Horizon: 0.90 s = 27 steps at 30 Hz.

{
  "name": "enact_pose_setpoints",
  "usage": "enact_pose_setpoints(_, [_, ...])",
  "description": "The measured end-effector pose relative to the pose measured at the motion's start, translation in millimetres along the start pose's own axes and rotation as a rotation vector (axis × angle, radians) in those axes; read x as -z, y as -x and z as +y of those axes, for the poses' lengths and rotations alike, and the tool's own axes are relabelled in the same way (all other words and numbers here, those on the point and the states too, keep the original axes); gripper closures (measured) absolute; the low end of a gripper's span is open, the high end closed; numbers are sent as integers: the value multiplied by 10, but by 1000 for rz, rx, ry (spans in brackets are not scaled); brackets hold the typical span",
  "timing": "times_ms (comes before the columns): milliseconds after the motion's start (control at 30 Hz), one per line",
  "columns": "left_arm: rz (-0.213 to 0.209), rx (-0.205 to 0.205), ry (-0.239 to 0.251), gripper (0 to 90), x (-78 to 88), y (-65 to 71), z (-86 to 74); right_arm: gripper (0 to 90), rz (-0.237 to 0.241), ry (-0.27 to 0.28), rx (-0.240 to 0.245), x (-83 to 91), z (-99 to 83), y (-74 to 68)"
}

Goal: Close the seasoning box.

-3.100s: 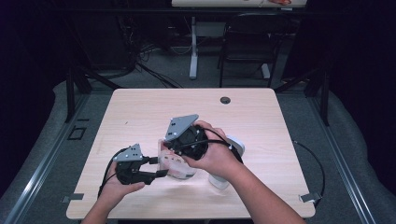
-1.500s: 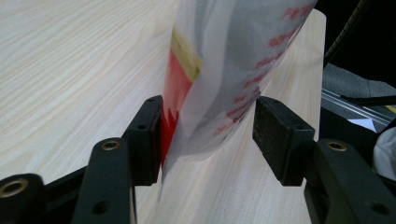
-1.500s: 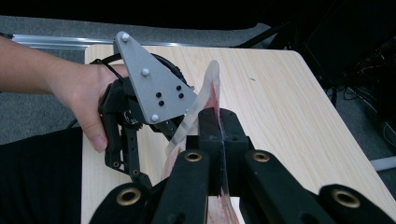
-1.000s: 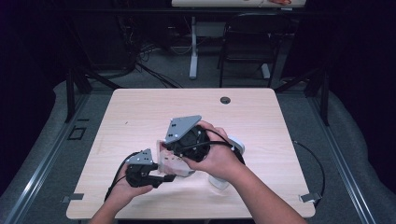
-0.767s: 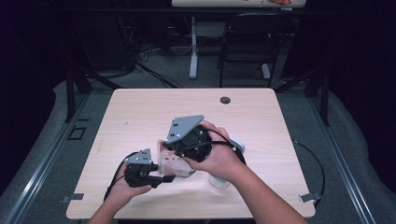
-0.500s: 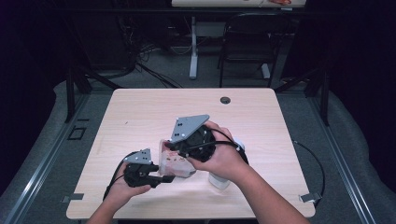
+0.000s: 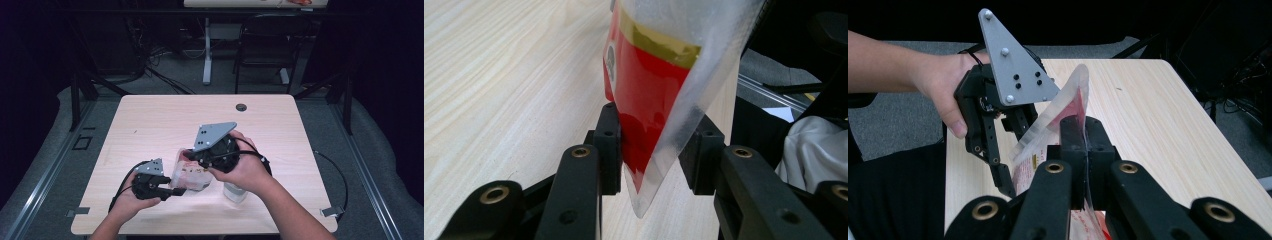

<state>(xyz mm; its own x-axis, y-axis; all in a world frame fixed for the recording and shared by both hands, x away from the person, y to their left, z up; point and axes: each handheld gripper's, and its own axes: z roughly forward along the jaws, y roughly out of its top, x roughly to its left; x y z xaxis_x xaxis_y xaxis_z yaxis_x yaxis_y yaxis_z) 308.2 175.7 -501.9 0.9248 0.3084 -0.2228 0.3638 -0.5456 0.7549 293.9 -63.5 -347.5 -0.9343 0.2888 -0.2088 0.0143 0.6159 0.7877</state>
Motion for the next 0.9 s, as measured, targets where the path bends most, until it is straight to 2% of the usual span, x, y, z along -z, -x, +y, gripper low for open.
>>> enact_pose_setpoints(567, [-13,-12,-95,672,31,-1,56,898,5,3,-28,58,-157,8])
enact_pose_setpoints(900, [-5,-8,-146,679,21,20,60,897,12,18,-60,65,-347,13])
